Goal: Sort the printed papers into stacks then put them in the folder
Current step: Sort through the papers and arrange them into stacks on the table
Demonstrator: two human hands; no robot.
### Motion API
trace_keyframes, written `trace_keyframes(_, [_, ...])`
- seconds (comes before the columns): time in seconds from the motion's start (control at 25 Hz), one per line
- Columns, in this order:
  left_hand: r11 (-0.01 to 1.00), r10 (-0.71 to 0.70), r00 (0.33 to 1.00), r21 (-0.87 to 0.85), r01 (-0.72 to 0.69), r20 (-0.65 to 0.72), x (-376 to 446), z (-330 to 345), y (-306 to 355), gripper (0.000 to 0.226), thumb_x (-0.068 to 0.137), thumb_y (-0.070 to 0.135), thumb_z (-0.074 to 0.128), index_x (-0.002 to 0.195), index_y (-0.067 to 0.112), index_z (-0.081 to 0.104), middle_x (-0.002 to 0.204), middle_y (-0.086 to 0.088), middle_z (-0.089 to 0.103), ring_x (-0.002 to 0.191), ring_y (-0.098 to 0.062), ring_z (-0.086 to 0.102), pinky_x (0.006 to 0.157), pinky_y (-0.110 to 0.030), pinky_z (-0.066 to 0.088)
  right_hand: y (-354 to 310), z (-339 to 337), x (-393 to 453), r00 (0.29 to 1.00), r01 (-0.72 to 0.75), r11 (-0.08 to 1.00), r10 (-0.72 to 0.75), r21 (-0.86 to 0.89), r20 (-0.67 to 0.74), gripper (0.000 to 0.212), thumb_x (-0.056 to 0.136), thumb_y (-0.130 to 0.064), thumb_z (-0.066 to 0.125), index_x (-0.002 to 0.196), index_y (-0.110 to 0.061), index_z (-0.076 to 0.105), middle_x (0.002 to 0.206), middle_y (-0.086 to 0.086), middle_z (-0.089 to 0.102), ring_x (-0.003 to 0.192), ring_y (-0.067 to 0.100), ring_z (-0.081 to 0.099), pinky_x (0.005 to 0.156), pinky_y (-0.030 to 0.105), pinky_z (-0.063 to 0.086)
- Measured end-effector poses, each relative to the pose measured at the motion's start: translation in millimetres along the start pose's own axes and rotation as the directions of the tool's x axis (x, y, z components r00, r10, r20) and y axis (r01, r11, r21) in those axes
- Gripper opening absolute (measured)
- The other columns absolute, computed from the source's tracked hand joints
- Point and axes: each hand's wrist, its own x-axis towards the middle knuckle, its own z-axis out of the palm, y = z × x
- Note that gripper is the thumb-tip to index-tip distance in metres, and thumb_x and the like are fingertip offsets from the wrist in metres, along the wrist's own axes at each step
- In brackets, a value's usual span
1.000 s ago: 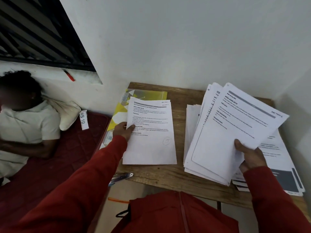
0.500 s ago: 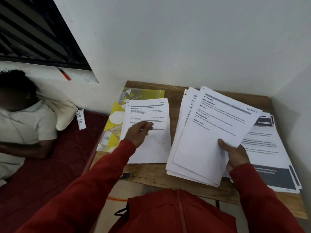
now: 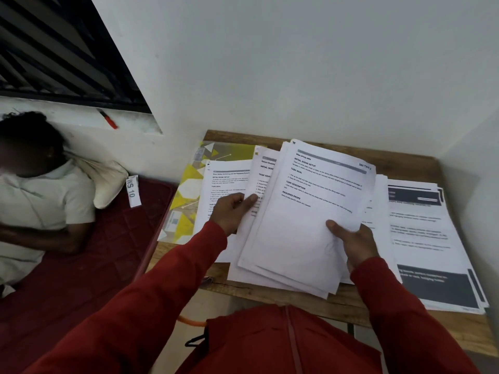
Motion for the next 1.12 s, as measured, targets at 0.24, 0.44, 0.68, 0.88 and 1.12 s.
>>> trace_keyframes(0.24, [0.995, -0.023, 0.939, 0.081, 0.054, -0.344, 27, -47, -30, 0.026, 0.085, 0.04, 0.069, 0.086, 0.014, 0.07, 0.081, -0.006, 0.071, 0.078, -0.03, 0.067, 0.075, -0.044, 0.056, -10, -37, 10, 0.985, 0.002, 1.0, 0.003, 0.027, -0.173, 0.04, 0.079, -0.009, 0.077, 0.118, -0.009, 0.065, 0.099, 0.001, 0.07, 0.092, 0.023, 0.066, 0.095, 0.046, 0.05])
trace_keyframes(0.44, [0.921, -0.05, 0.905, 0.33, 0.205, -0.424, 39, -63, -49, 0.033, 0.083, 0.035, 0.072, 0.108, 0.015, 0.065, 0.102, -0.008, 0.068, 0.1, -0.03, 0.063, 0.086, -0.033, 0.047, -19, -64, 6, 0.968, -0.004, 0.998, 0.02, 0.065, -0.252, 0.044, 0.077, -0.01, 0.079, 0.117, -0.014, 0.064, 0.095, -0.007, 0.067, 0.087, 0.013, 0.062, 0.098, 0.045, 0.048])
trace_keyframes(0.68, [0.956, 0.17, 0.976, 0.261, -0.13, -0.136, 19, -25, -15, 0.034, 0.093, 0.028, 0.062, 0.125, 0.018, 0.057, 0.103, -0.003, 0.064, 0.094, -0.023, 0.061, 0.082, -0.034, 0.052, -16, -62, -4, 0.993, -0.006, 0.997, 0.015, 0.08, -0.114, 0.079, 0.027, -0.039, 0.095, 0.099, -0.017, 0.071, 0.098, -0.002, 0.075, 0.089, 0.018, 0.071, 0.074, 0.032, 0.057])
trace_keyframes(0.88, [0.988, 0.055, 0.96, 0.124, -0.092, 0.274, -5, 32, 16, 0.029, 0.097, 0.031, 0.055, 0.106, 0.007, 0.068, 0.101, -0.006, 0.07, 0.09, -0.022, 0.066, 0.078, -0.032, 0.053, -17, -9, -13, 0.996, 0.023, 0.999, -0.025, 0.025, 0.088, 0.052, 0.052, -0.025, 0.085, 0.101, -0.017, 0.07, 0.092, -0.005, 0.076, 0.085, 0.013, 0.073, 0.066, 0.022, 0.057])
trace_keyframes(1.12, [0.998, 0.021, 0.993, -0.054, -0.014, 0.118, -5, 3, 9, 0.018, 0.091, 0.037, 0.064, 0.086, 0.021, 0.071, 0.088, -0.004, 0.073, 0.076, -0.017, 0.066, 0.073, -0.037, 0.057, -17, -3, -14, 0.995, 0.068, 0.995, -0.073, 0.067, 0.068, 0.046, 0.054, -0.016, 0.085, 0.097, -0.017, 0.07, 0.086, -0.008, 0.076, 0.082, 0.01, 0.072, 0.062, 0.019, 0.056])
